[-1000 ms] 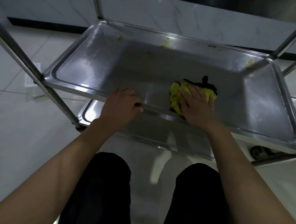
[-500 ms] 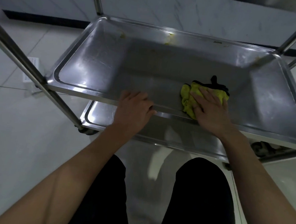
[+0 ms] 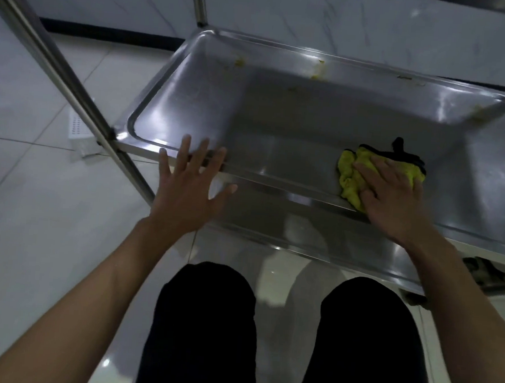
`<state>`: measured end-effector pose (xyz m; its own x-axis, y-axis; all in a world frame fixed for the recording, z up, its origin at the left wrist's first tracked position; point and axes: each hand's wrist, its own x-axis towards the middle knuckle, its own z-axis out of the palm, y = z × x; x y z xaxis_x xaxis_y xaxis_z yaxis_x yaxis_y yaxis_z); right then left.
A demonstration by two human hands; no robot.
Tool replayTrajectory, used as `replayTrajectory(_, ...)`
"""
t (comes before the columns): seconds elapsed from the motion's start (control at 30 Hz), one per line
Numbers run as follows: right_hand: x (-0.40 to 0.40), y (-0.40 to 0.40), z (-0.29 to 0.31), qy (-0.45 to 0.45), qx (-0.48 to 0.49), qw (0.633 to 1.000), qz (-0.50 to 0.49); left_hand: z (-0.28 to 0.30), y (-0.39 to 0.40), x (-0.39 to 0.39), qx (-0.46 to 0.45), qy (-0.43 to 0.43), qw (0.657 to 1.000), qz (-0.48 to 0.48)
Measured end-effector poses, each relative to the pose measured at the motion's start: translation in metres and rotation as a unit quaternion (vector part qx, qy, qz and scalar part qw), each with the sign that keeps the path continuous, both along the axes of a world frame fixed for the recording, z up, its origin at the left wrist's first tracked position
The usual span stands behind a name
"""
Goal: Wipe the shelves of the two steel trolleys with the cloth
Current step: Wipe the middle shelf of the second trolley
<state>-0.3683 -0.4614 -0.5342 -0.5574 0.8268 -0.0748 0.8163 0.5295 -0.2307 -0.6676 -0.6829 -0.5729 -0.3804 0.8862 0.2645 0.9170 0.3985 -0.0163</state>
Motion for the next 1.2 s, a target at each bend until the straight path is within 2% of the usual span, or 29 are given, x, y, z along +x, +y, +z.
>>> replayTrajectory(0.13, -0.002, -0.002, 0.001, 0.017, 0.005, 1.000, -0.003, -0.004, -0.006, -0.017, -0.021, -0.043, 0.998, 0.033)
replayTrajectory(0.47, -0.025, -0.012, 0.002, -0.008, -0.008, 1.000, 0.012, -0.012, -0.003, -0.019, -0.008, -0.018, 0.999, 0.048)
replayTrajectory(0.57, -0.062, -0.018, -0.005, -0.044, -0.017, 0.998, 0.049, -0.011, -0.002, -0.021, -0.016, -0.018, 0.999, 0.040)
replayTrajectory(0.67, -0.112, -0.029, -0.009, -0.030, -0.029, 0.995, 0.089, -0.004, -0.003, -0.024, -0.019, -0.025, 0.999, 0.022)
replayTrajectory(0.87, -0.199, -0.059, -0.009, -0.006, -0.027, 0.986, 0.164, 0.007, -0.042, -0.067, 0.121, -0.024, 0.989, 0.077)
replayTrajectory(1.2, -0.326, -0.096, 0.004, -0.024, -0.024, 0.962, 0.271, 0.006, -0.057, -0.085, 0.140, -0.068, 0.985, 0.079)
